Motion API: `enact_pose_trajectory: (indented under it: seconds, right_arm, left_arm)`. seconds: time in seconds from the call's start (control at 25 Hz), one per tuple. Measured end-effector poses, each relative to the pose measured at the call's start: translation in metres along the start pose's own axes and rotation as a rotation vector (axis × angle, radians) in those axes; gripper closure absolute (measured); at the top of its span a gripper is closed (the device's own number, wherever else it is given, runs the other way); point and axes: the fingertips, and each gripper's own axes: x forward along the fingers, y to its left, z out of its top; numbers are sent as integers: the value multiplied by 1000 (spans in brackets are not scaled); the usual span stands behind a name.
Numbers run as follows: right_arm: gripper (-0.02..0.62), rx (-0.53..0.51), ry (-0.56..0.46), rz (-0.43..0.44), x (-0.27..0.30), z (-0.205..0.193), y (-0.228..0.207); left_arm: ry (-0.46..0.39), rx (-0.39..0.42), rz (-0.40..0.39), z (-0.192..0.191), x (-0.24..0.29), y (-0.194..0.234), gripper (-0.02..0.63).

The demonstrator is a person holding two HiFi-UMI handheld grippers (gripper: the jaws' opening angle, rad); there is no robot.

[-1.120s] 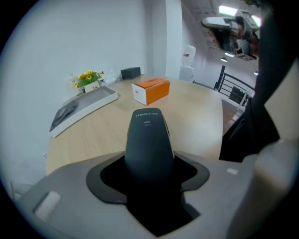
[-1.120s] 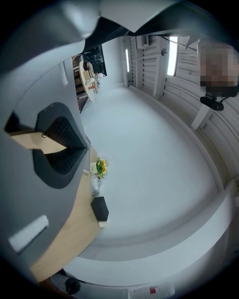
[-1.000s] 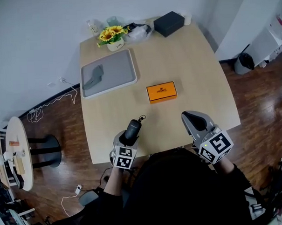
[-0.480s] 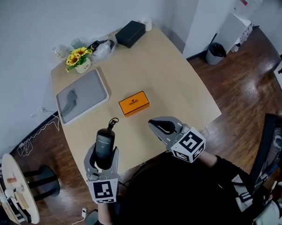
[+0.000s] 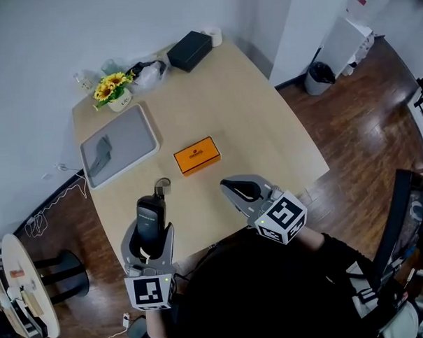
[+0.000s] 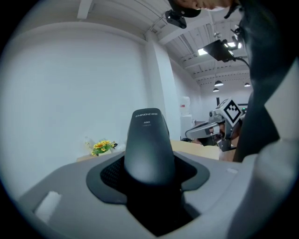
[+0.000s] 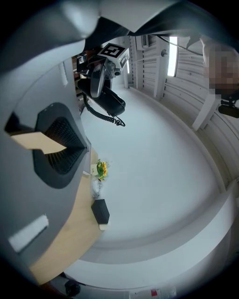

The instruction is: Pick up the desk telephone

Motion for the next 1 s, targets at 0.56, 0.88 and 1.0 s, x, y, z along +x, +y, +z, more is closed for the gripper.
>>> enact_pose_trajectory:
  seconds: [0.56,0.88,1.0]
  right_arm:
    - [595,-42,13,21,1,-2,6]
    - [595,-43,13,17,0,-4,6]
    - [595,-44,13,13,0,-3,6]
  left_arm:
    - [14,-2,-3,-8,2,-1,344]
    - [24,1,-8,-11,3,-2,344]
    - [29,0,-10,-13,4,-2,344]
